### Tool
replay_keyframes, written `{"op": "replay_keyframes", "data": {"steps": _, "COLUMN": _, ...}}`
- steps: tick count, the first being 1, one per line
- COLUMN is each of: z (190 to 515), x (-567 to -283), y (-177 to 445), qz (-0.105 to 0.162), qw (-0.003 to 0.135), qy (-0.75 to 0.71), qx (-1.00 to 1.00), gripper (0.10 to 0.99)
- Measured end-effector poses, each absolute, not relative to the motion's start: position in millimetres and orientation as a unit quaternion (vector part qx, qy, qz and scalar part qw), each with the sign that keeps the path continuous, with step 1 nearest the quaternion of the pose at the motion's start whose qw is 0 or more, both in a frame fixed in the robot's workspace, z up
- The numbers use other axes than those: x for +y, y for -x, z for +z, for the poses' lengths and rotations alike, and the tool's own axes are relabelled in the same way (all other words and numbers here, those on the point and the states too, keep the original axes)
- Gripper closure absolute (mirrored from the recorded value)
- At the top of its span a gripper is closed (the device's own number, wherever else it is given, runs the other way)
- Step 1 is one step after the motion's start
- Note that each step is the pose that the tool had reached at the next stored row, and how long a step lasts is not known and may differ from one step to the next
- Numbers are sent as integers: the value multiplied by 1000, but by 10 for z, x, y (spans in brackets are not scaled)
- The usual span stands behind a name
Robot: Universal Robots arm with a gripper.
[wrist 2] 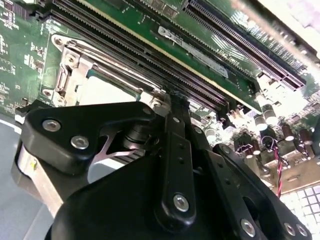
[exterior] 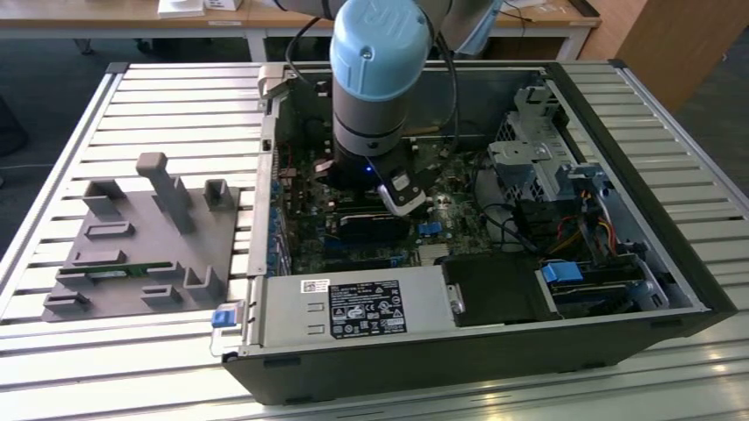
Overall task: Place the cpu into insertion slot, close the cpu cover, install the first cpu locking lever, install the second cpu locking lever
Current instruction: 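Install the second cpu locking lever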
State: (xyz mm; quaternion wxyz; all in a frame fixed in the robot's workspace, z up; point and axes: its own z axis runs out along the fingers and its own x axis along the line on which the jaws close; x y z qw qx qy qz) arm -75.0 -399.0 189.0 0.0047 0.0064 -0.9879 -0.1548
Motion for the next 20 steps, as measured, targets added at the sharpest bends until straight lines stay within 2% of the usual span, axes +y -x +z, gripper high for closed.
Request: {"op": "replay_keyframes", "data": {"steps": 20, "z": 2275, "x": -3989, "y": 750, "qz": -155, "qw": 5, "qy": -6, "qx": -988, "gripper": 980}}
